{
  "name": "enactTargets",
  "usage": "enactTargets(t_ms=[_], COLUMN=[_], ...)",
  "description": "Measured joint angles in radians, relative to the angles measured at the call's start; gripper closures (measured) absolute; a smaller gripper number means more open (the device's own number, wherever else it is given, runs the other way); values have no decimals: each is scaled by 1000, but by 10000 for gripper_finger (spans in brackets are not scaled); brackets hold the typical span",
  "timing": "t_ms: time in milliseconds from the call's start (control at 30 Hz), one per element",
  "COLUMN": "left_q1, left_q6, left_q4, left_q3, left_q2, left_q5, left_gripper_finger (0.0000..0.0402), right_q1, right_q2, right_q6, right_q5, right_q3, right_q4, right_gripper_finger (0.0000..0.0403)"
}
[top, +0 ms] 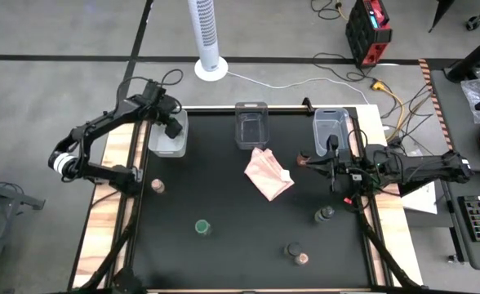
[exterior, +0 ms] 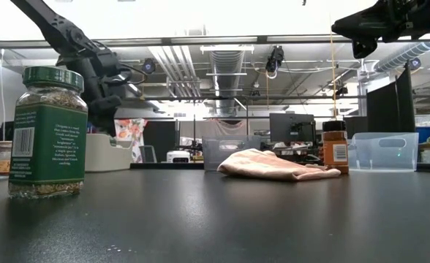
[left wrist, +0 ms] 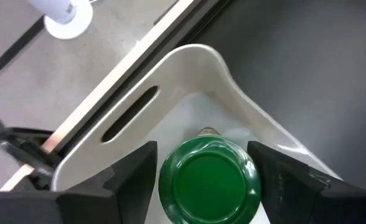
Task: Sort spices by type
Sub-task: Put the top green seasoning bottle into the white bin, then put the top right black seasoning bottle into the black bin
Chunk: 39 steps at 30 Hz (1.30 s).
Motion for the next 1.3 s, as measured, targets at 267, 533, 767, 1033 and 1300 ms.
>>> enactTargets(t_ms=[267, 533, 767, 1033, 1300], left_q1=[0, 0, 0, 0, -57], left_q6=[-11, -15, -15, -15, -92], left_q4=[2, 2, 1, 6, 52], left_q3=[4, 5, 5, 5, 5], left_q2=[-2, -21, -72, -162, -306], left_q5=[0, 1, -3, -9, -33], left_gripper_finger=[169, 168, 168, 168, 168], right_q1=[0, 0, 0, 0, 0], right_q2=[0, 0, 0, 0, 0], right_q6=[0, 0, 0, 1, -18], right_q5=[0, 0, 0, 0, 1], right_q3=[0, 0, 0, 0, 0], right_q4=[0, 1, 2, 9, 13], right_gripper_finger=[364, 364, 364, 364, 364])
